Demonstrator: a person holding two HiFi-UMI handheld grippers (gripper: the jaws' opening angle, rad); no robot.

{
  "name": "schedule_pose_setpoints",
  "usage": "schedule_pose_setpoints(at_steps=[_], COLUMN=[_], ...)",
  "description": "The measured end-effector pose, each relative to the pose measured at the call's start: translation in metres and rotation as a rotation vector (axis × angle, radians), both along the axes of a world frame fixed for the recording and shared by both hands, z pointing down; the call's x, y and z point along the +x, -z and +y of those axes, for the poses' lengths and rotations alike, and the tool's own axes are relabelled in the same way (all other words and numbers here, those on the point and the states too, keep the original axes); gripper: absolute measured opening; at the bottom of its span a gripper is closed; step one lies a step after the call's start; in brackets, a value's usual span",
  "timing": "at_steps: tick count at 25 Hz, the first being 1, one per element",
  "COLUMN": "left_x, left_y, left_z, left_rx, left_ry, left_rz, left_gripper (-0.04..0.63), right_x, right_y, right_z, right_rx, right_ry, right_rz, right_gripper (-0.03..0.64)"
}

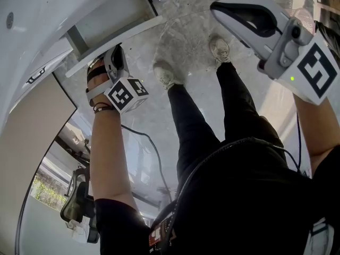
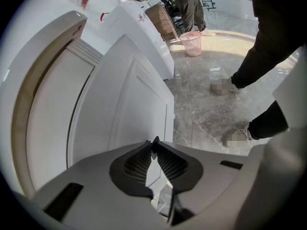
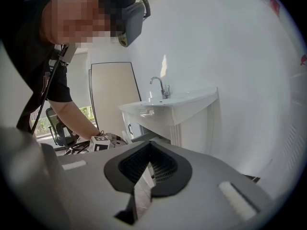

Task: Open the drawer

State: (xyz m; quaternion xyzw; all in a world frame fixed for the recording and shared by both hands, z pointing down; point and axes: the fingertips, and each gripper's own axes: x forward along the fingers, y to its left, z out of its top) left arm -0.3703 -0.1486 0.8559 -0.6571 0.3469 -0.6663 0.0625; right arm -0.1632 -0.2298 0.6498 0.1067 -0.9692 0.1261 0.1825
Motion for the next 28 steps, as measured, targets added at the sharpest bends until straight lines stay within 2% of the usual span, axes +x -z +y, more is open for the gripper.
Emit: schedule_pose_setpoints(at_steps=[28], left_x=[0.022], left_y=[0.000], left_z=[0.054], left_rx=[-0.005], left_ry=[-0.014], left_rz=[0.020], left_gripper=[0.035], right_x=[-0.013], right_y=[0.008], right_z=[0.018], right_rx=[0.007], right_ry=[0.032], right_rz=[-0.010], right_gripper=[-0.005])
